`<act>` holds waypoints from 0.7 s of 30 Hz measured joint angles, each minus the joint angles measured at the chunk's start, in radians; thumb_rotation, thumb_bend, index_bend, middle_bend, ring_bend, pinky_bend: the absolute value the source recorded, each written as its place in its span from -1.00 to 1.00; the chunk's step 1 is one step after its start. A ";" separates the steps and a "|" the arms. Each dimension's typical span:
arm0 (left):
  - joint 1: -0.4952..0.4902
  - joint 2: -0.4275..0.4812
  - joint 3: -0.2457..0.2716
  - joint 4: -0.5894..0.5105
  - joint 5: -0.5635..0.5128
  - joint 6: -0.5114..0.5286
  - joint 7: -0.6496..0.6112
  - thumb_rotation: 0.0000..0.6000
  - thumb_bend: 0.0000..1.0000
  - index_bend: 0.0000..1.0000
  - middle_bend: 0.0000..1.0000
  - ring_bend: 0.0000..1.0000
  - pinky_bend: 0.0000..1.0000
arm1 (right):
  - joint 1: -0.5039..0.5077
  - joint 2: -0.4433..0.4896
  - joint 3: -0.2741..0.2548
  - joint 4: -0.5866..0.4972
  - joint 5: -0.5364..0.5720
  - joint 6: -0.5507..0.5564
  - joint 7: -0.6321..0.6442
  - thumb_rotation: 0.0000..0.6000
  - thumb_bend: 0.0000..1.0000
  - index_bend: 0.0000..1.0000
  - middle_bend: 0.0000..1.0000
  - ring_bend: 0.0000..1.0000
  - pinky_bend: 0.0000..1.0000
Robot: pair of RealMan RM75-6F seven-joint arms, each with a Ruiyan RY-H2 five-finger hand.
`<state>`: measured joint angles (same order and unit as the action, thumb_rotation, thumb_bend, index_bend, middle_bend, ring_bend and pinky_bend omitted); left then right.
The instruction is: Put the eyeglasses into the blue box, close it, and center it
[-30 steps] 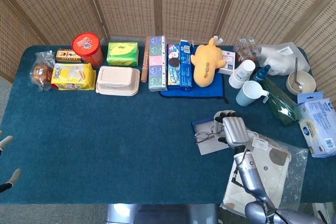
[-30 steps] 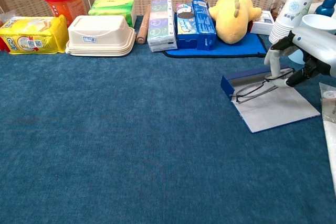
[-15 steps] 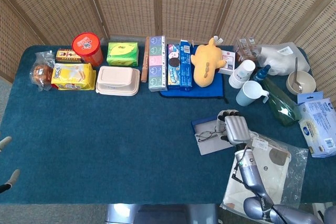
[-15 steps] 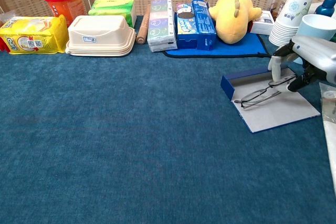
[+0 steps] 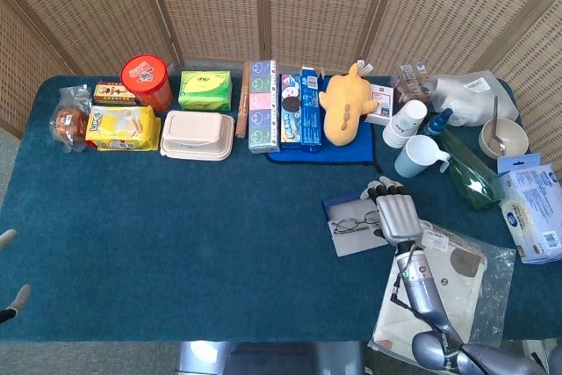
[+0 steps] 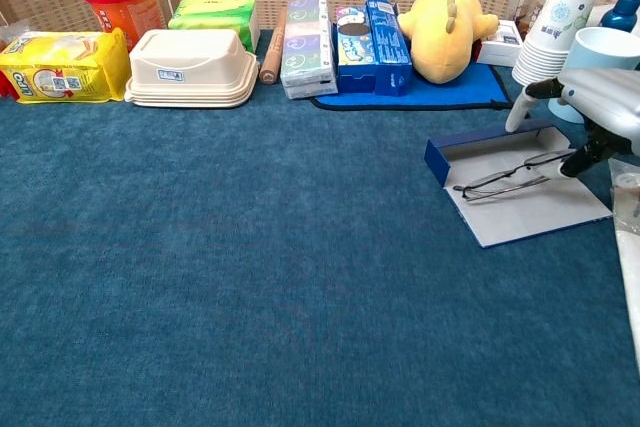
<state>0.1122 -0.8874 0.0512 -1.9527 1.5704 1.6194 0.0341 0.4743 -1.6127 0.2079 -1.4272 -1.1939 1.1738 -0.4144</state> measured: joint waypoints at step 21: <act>0.002 -0.005 0.000 0.003 0.010 0.006 0.002 1.00 -0.44 -0.78 -0.94 -1.00 -1.00 | 0.058 0.120 -0.060 -0.129 0.027 -0.051 -0.299 1.00 -0.71 -0.62 -0.64 -0.87 -0.71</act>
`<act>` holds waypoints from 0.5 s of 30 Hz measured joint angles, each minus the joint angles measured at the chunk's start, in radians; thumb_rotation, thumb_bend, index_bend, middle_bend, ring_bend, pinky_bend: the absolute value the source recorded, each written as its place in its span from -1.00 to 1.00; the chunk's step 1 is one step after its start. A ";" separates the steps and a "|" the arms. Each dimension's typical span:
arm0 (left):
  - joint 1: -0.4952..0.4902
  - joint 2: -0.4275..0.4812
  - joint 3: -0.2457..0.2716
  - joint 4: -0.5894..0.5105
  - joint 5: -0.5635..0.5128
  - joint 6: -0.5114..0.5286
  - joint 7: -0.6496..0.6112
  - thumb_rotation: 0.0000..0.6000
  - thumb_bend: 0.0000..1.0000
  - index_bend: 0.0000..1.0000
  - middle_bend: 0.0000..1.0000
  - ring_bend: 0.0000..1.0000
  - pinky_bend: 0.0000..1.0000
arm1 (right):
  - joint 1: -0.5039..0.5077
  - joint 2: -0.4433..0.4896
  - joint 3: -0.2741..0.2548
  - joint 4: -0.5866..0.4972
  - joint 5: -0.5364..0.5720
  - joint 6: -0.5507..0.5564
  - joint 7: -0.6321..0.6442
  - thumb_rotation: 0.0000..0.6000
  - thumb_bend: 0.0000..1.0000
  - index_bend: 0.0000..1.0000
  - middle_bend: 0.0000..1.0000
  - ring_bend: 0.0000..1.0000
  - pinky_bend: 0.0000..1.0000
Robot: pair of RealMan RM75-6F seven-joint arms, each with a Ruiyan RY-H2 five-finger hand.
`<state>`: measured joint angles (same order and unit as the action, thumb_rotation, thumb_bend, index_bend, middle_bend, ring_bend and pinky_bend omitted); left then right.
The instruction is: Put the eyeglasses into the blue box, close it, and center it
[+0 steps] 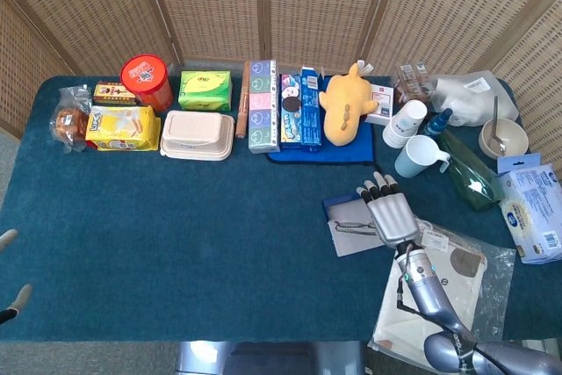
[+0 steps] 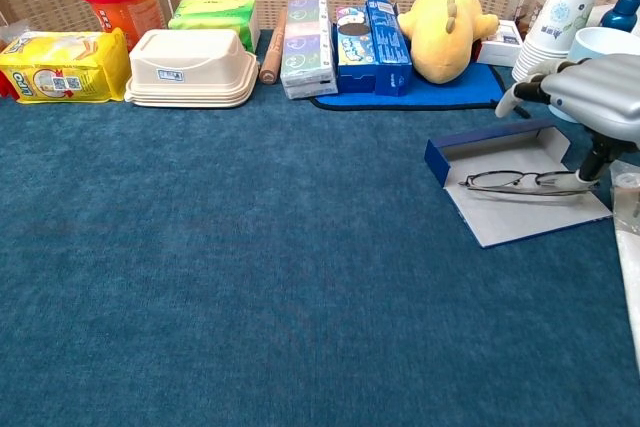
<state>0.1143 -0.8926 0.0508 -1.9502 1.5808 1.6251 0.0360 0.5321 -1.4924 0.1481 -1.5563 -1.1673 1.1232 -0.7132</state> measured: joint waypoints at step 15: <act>0.004 -0.007 0.003 0.006 0.010 0.004 -0.003 1.00 -0.44 -0.78 -0.94 -1.00 -1.00 | -0.009 0.073 -0.047 -0.204 0.041 0.041 -0.080 1.00 -0.75 -0.65 -0.64 -0.87 -0.72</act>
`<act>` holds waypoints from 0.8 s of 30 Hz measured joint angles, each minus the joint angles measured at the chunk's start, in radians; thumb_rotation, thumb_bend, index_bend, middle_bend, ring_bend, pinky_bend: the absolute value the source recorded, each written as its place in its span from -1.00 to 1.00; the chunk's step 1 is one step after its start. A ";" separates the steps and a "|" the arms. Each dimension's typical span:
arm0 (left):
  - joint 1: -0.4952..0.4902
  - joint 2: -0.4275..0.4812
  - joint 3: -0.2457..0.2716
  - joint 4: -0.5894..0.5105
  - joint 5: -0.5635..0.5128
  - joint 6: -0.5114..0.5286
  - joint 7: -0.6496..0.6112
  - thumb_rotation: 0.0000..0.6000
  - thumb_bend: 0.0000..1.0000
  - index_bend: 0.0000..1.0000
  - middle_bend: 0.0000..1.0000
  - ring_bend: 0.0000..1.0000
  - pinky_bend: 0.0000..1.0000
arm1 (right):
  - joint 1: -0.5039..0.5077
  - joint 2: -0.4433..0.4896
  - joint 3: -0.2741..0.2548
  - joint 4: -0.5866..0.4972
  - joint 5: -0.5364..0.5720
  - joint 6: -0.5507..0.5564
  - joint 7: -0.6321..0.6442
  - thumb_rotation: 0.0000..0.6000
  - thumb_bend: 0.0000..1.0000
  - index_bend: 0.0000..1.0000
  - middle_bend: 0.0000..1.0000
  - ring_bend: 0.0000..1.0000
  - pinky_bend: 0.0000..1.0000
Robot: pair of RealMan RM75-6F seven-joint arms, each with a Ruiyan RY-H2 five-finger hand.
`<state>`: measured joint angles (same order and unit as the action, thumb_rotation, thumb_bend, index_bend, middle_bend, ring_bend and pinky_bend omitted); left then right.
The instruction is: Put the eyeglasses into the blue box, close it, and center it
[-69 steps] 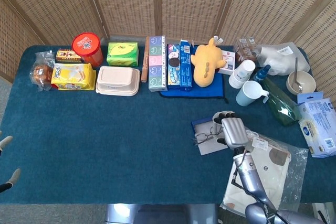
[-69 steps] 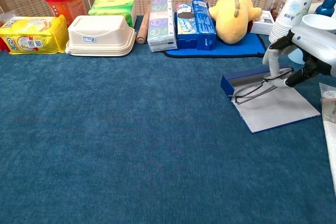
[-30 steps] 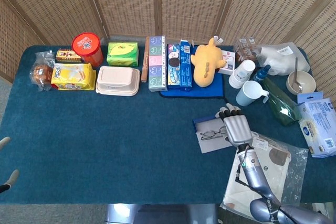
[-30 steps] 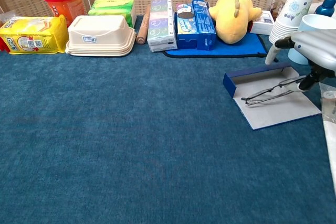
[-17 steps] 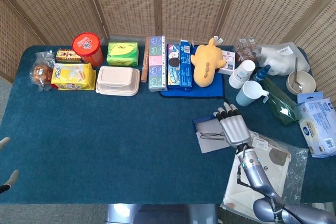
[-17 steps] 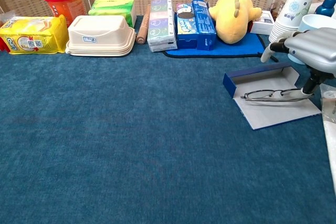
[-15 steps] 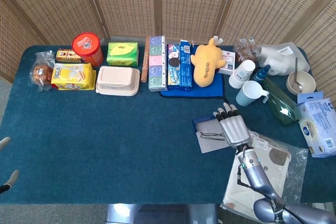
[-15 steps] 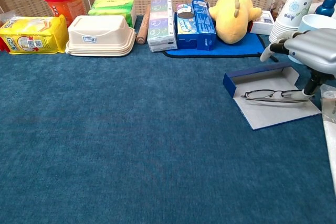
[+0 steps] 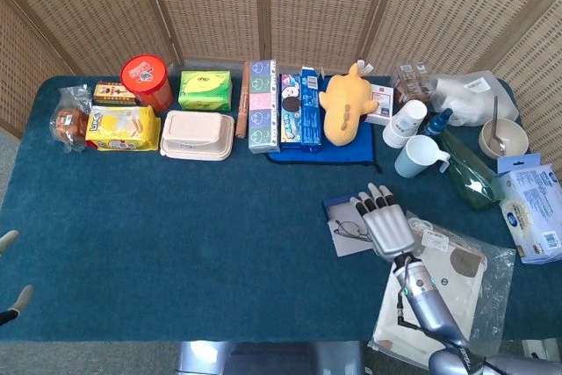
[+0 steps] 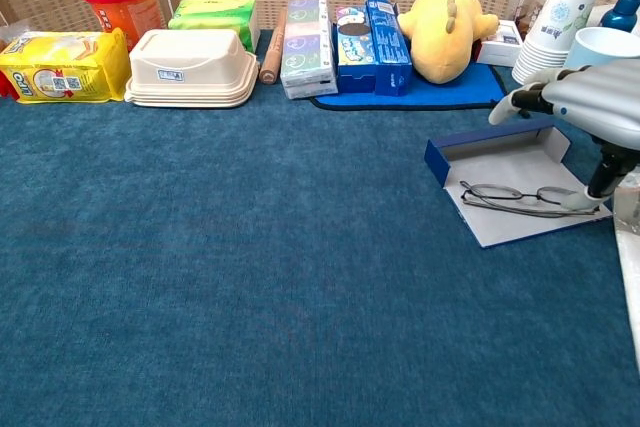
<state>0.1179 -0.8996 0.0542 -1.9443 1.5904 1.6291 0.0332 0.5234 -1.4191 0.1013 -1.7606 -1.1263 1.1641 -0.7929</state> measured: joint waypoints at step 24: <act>0.005 -0.005 0.000 0.005 0.005 0.009 -0.001 1.00 -0.44 -0.78 -0.94 -1.00 -1.00 | 0.072 -0.092 0.011 0.143 0.034 -0.059 0.019 1.00 -0.76 -1.00 -0.82 -0.98 -0.75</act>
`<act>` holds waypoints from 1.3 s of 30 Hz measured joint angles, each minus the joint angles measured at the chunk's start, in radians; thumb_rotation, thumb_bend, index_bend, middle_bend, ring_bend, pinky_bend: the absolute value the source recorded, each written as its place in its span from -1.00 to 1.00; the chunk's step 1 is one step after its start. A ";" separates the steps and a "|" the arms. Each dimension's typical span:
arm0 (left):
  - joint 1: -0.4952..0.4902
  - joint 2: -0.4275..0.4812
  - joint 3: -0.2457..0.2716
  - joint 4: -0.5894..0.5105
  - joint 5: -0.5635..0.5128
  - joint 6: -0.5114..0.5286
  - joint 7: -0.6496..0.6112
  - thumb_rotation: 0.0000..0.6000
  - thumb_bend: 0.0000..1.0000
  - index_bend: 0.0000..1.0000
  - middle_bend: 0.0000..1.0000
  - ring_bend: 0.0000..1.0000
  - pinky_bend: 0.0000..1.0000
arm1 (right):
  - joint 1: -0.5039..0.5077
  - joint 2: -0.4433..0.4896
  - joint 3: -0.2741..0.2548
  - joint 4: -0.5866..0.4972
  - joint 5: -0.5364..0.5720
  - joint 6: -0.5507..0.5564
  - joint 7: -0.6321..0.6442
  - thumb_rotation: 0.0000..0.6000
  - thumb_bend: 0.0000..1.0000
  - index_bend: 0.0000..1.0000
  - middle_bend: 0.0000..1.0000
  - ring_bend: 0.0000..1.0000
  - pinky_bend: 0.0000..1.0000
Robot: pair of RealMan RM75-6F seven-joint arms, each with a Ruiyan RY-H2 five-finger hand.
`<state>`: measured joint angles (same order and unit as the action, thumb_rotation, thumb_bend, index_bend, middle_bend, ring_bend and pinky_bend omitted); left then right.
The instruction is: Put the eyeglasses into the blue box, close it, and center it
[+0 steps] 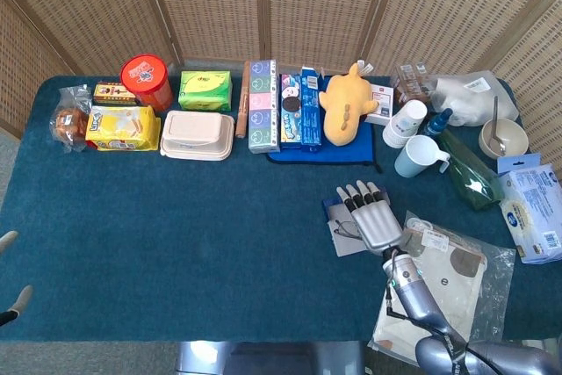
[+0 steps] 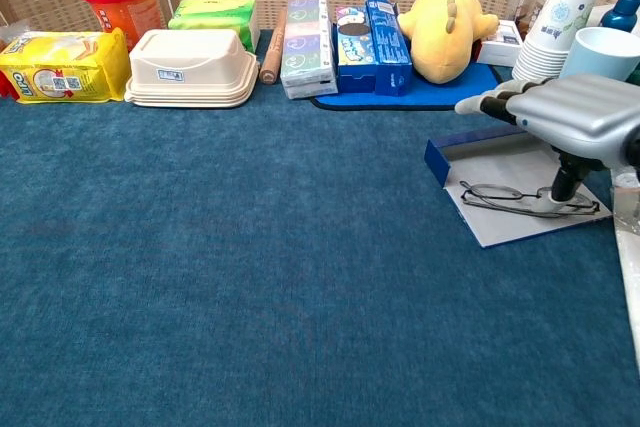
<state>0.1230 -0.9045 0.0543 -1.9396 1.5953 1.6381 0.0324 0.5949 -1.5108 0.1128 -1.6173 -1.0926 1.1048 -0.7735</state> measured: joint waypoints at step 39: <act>0.018 0.000 0.006 0.009 -0.008 0.011 -0.007 1.00 -0.44 -0.78 -0.94 -1.00 -1.00 | 0.138 -0.052 0.058 0.198 0.067 -0.090 0.021 1.00 -0.76 -1.00 -0.84 -1.00 -0.75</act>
<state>0.1412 -0.9046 0.0605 -1.9307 1.5869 1.6490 0.0254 0.7330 -1.5627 0.1706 -1.4190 -1.0255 1.0144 -0.7523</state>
